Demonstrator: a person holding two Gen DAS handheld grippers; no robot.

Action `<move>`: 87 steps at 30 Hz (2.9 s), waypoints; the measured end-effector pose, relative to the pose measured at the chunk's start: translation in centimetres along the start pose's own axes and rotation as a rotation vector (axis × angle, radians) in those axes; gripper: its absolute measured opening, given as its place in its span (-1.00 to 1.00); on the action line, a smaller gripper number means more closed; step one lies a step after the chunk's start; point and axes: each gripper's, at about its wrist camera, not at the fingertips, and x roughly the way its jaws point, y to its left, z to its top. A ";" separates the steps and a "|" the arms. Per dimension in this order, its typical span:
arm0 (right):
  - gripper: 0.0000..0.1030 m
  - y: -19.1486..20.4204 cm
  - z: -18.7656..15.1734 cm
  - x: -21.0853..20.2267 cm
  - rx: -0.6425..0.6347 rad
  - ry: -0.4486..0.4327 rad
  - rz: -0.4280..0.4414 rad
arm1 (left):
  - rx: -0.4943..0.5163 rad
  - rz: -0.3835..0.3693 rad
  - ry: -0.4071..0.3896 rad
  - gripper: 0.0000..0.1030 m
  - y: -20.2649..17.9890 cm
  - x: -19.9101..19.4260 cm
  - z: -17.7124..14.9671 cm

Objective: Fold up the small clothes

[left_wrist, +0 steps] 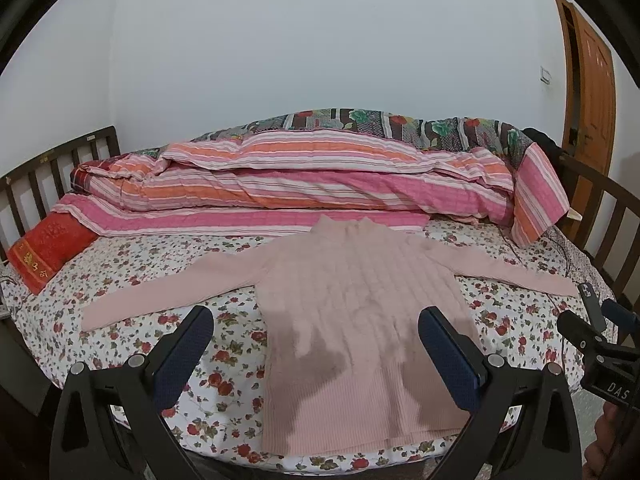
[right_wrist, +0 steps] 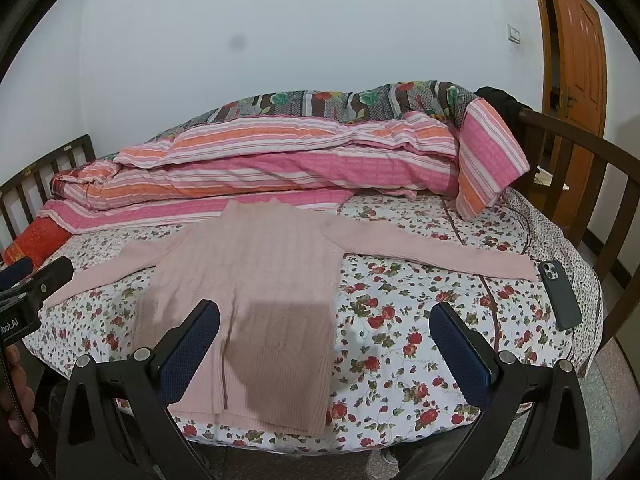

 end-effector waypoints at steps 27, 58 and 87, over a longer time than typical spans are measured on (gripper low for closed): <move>0.99 0.0 0.1 -0.2 0.009 -0.003 0.004 | -0.011 -0.011 0.013 1.00 -0.1 0.1 -0.2; 0.99 0.3 0.8 -0.6 0.011 -0.005 0.008 | -0.030 -0.016 0.012 1.00 0.4 -0.2 0.1; 0.99 1.4 -1.9 6.8 0.005 0.021 0.046 | -0.089 0.018 0.047 1.00 4.0 8.6 -3.7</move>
